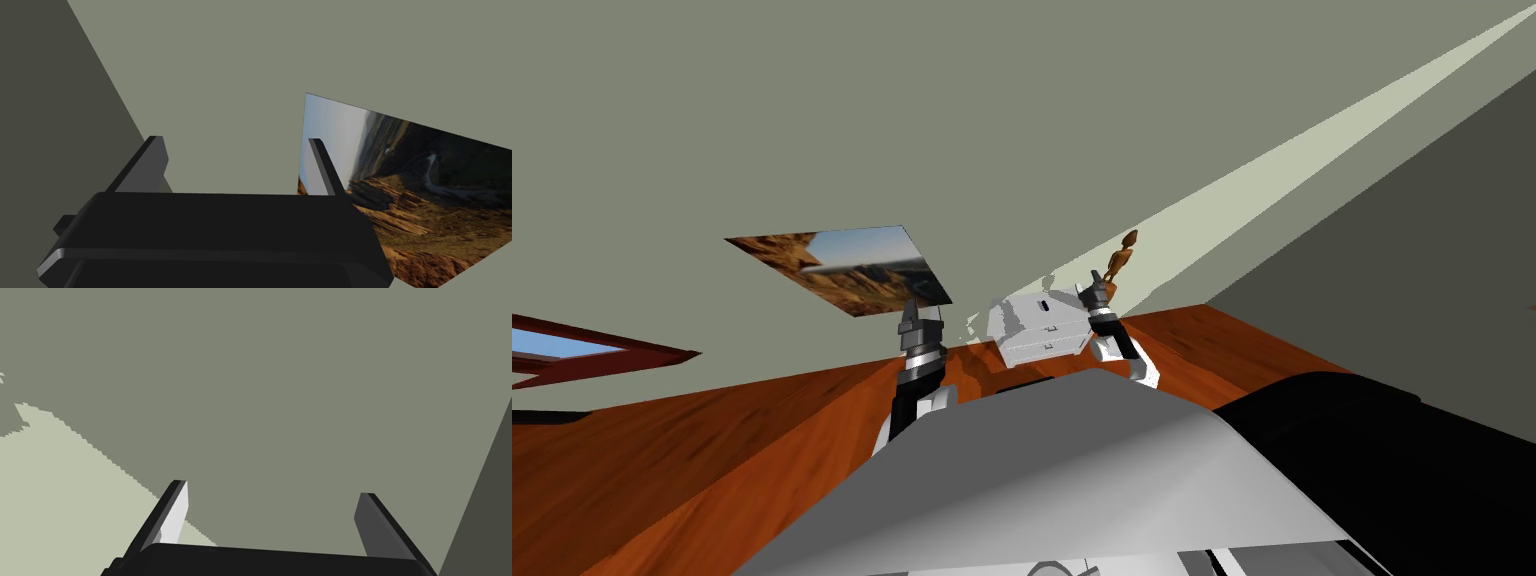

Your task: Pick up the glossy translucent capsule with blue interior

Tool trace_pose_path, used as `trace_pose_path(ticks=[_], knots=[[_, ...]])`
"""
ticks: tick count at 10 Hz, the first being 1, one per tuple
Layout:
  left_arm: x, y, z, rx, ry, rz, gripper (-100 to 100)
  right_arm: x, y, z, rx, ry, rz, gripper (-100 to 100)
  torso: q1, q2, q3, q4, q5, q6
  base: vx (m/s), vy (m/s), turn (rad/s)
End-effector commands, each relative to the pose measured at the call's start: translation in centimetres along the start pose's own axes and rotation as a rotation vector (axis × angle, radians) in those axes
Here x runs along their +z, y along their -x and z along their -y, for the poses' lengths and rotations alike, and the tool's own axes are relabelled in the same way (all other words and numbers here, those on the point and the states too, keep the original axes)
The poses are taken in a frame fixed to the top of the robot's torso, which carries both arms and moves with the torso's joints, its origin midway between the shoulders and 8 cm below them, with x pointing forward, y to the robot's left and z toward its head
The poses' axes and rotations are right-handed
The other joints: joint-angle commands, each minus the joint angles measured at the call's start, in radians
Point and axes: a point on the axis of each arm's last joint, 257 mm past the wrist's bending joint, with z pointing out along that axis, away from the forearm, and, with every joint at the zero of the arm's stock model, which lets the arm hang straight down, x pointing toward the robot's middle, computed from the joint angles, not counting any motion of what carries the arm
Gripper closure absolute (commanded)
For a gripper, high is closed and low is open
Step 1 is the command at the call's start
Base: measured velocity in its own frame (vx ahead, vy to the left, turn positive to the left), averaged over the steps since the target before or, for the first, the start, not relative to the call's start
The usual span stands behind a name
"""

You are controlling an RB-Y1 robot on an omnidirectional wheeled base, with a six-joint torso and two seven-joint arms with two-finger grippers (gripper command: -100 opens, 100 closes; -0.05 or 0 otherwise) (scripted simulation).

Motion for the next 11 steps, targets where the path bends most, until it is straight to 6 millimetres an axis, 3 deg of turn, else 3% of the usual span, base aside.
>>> trace_pose_path(ticks=[1, 2, 3, 4, 5, 6, 7, 8, 9, 10, 11], knots=[[0.0, 0.0, 0.0, 0.000, 0.000, 0.000, 0, 0.1, 1.4, 2.6, 0.058, -0.069, 0.030, -100, 0.000, 0.000, 0.000, 0.000, 0.000, 0.000, -0.082, 0.013, 0.055], [0.0, 0.0, 0.0, 0.000, 0.000, 0.000, 0, 0.1, 1.4, 2.6, 0.060, -0.069, 0.031, -100, 0.001, -0.001, -0.001, 0.000, 0.000, 0.000, -0.065, 0.011, 0.035], [0.0, 0.0, 0.0, 0.000, 0.000, 0.000, 0, 0.3, 2.5, 4.6, 0.108, -0.122, 0.058, -100, 0.001, -0.002, -0.001, -0.001, 0.000, 0.000, -0.064, -0.001, 0.063], [0.0, 0.0, 0.0, 0.000, 0.000, 0.000, 0, 0.2, 2.5, 4.6, 0.111, -0.123, 0.059, -100, 0.001, -0.003, -0.002, -0.001, 0.000, 0.000, -0.061, 0.000, 0.035], [0.0, 0.0, 0.0, 0.000, 0.000, 0.000, 0, 0.3, 3.6, 6.7, 0.162, -0.177, 0.089, -100, 0.001, -0.003, -0.002, -0.001, 0.000, 0.000, -0.073, -0.001, 0.054], [0.0, 0.0, 0.0, 0.000, 0.000, 0.000, 0, 0.3, 3.6, 6.8, 0.165, -0.178, 0.090, -100, 0.001, -0.003, -0.002, -0.001, 0.000, 0.000, -0.064, 0.000, 0.034], [0.0, 0.0, 0.0, 0.000, 0.000, 0.000, 0, 0.2, 4.6, 8.9, 0.221, -0.231, 0.123, -100, 0.001, -0.003, -0.002, -0.001, 0.000, 0.000, -0.071, 0.008, 0.056], [0.0, 0.0, 0.0, 0.000, 0.000, 0.000, 0, 0.2, 4.6, 9.0, 0.222, -0.233, 0.124, -100, 0.001, -0.003, -0.002, -0.001, 0.000, 0.000, -0.060, 0.011, 0.033], [0.0, 0.0, 0.0, 0.000, 0.000, 0.000, 0, 0.2, 5.6, 11.1, 0.280, -0.284, 0.160, -100, 0.001, -0.003, -0.002, -0.001, 0.000, 0.000, -0.057, 0.019, 0.059], [0.0, 0.0, 0.0, 0.000, 0.000, 0.000, 0, 0.1, 5.6, 11.2, 0.280, -0.288, 0.161, -100, 0.002, -0.003, -0.002, -0.001, 0.000, 0.000, -0.044, 0.014, 0.028], [0.0, 0.0, 0.0, 0.000, 0.000, 0.000, 0, 0.0, 6.5, 13.1, 0.340, -0.331, 0.196, -100, 0.002, -0.004, -0.002, -0.001, 0.000, 0.000, -0.050, 0.018, 0.053]])
